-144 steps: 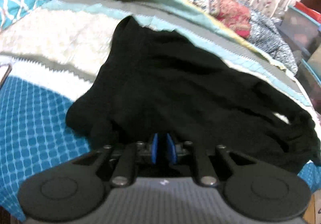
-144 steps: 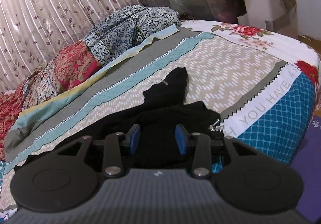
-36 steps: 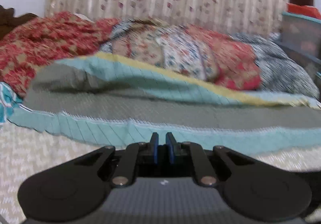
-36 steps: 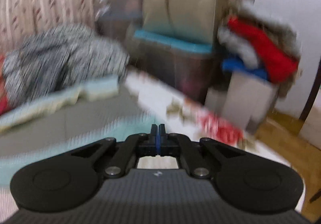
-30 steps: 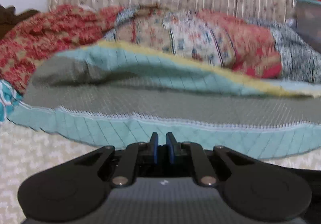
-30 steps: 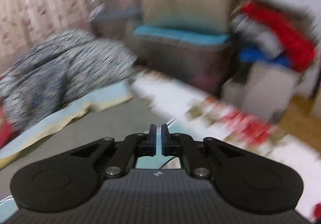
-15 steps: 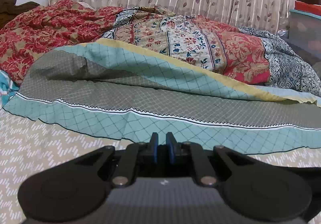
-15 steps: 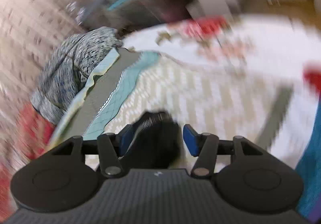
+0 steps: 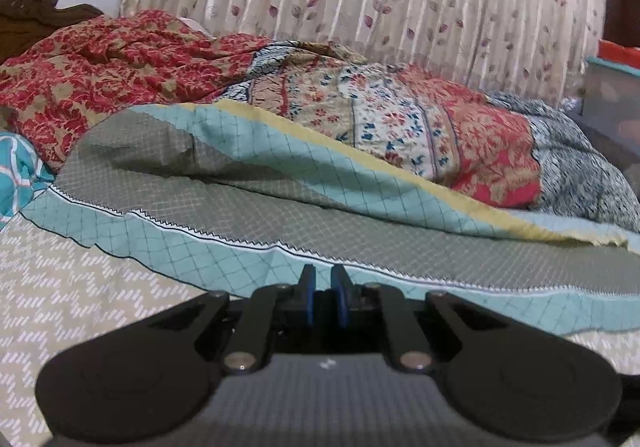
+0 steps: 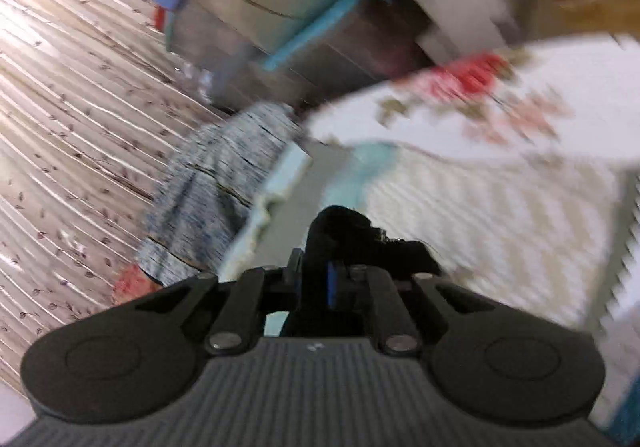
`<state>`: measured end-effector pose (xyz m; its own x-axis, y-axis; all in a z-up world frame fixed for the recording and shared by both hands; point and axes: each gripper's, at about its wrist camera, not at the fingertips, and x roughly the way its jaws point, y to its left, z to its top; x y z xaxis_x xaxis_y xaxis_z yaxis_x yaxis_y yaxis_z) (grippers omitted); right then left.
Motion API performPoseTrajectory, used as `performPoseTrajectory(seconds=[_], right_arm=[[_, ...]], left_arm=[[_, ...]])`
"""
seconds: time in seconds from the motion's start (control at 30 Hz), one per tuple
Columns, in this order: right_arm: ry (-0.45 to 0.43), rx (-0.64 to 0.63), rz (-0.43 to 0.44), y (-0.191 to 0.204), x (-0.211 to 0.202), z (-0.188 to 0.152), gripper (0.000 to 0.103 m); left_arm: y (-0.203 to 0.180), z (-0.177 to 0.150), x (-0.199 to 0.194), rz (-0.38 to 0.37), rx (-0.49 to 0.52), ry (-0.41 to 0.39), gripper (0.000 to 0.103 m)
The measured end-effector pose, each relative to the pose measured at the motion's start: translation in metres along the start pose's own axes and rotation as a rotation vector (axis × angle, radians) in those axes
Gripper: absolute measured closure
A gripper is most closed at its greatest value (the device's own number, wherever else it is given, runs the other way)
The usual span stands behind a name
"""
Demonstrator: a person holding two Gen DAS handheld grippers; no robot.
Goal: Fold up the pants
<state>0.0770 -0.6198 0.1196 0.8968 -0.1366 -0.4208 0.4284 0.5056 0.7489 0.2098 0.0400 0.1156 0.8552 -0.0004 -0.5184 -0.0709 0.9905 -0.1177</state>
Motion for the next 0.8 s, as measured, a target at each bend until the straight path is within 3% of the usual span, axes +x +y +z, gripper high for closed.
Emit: performPoseTrajectory(seconds=[0.13, 0.2, 0.23, 0.27, 0.3, 0.37, 0.5, 0.6, 0.8], right_arm=[[-0.006, -0.084, -0.054, 0.043, 0.078, 0.022, 0.089], [0.034, -0.149, -0.065, 0.054, 0.126, 0.021, 0.083], [0.065, -0.203, -0.095, 0.060, 0.151, 0.016, 0.075], [0.057, -0.229, -0.169, 0.059, 0.161, 0.010, 0.058], [0.035, -0.223, -0.216, 0.056, 0.166, 0.002, 0.053], [0.050, -0.184, -0.150, 0.042, 0.163, -0.005, 0.053], [0.078, -0.203, -0.167, 0.009, 0.156, -0.016, 0.053], [0.120, -0.145, -0.163, -0.011, 0.163, -0.021, 0.053], [0.142, -0.142, -0.176, -0.003, 0.190, -0.044, 0.056]], left_arm=[[0.004, 0.004, 0.026, 0.018, -0.085, 0.016, 0.093], [-0.001, 0.003, 0.052, 0.062, -0.086, 0.038, 0.091], [-0.005, 0.002, 0.067, 0.085, -0.063, 0.065, 0.087], [-0.010, 0.000, 0.082, 0.095, -0.033, 0.108, 0.081], [-0.012, -0.003, 0.091, 0.109, -0.014, 0.147, 0.075], [-0.012, -0.009, 0.096, 0.094, -0.004, 0.185, 0.074], [-0.003, -0.015, 0.070, 0.057, 0.007, 0.141, 0.057], [0.010, -0.015, 0.044, 0.040, -0.003, 0.119, 0.057], [0.034, -0.014, -0.022, 0.034, -0.043, 0.036, 0.056]])
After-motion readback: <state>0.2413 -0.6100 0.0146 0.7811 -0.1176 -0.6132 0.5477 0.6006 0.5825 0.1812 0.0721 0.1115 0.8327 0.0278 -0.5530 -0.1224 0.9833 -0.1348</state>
